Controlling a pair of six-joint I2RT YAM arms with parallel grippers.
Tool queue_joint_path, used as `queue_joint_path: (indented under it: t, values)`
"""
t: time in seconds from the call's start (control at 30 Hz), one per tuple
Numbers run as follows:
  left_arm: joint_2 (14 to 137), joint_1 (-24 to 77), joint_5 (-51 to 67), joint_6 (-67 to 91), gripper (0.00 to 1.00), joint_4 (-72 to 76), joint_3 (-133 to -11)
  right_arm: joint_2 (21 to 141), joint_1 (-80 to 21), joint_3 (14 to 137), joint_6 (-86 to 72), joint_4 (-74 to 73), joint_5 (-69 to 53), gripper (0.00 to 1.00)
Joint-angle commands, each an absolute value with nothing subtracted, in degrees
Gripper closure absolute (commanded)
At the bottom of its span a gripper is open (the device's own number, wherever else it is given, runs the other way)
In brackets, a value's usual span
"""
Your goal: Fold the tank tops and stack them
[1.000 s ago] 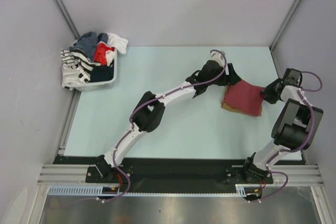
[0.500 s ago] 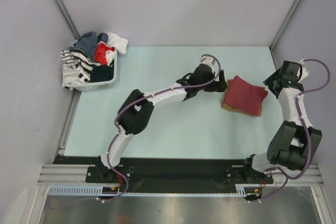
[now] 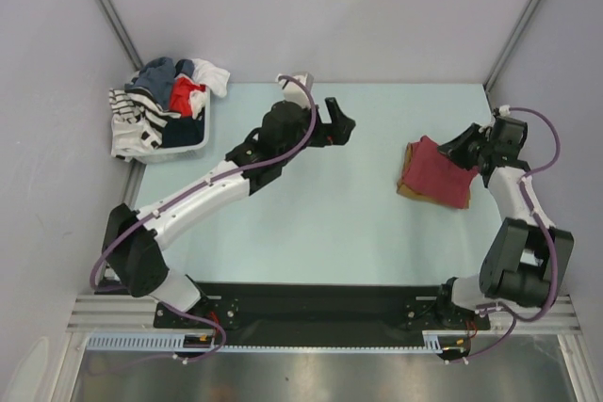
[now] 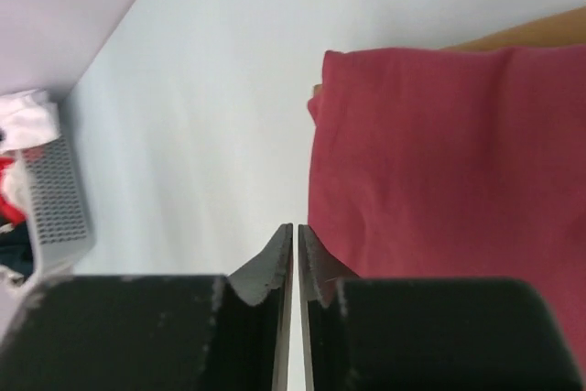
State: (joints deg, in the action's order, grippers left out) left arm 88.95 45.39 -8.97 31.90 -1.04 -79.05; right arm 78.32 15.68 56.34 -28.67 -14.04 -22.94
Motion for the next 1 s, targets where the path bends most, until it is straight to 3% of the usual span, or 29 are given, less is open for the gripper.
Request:
queue_joint_path:
  t: [0.0, 0.33, 0.43, 0.6, 0.7, 0.73, 0.83, 0.97]
  values:
    - [85.44, 45.18, -11.07, 31.38, 0.0, -4.04, -70.43, 84.19, 16.7, 52.92, -33.74, -2.39, -37.34, 0.91]
    - [74.01, 45.09, -12.83, 29.79, 0.0, -4.74, -58.54, 101.94, 22.24, 42.81, -48.16, 27.49, -50.35, 1.0]
    - [72.16, 45.09, -13.44, 29.0, 0.0, -5.45, -57.57, 101.52, 21.19, 43.85, -46.76, 26.82, -50.89, 1.0]
    - [70.41, 45.09, -13.53, 27.6, 0.0, -7.38, -57.13, 94.67, 16.01, 50.79, -39.13, 13.56, -46.85, 0.96]
    - [68.91, 45.0, -14.94, 26.9, 0.0, -8.78, -55.99, 88.71, 13.46, 52.73, -33.06, 6.78, -42.99, 0.78]
    - [68.3, 45.0, -15.38, 26.81, 0.0, -9.75, -55.64, 86.94, 11.62, 52.56, -30.61, 5.81, -42.2, 0.63]
    - [65.49, 44.74, -18.1, 26.45, 0.0, -10.63, -52.83, 81.4, 7.06, 50.89, -27.96, 3.34, -39.73, 0.48]
    - [62.15, 43.51, -22.23, 27.33, 0.0, -11.16, -48.09, 74.72, -3.76, 49.48, -23.66, -4.19, -27.54, 0.26]
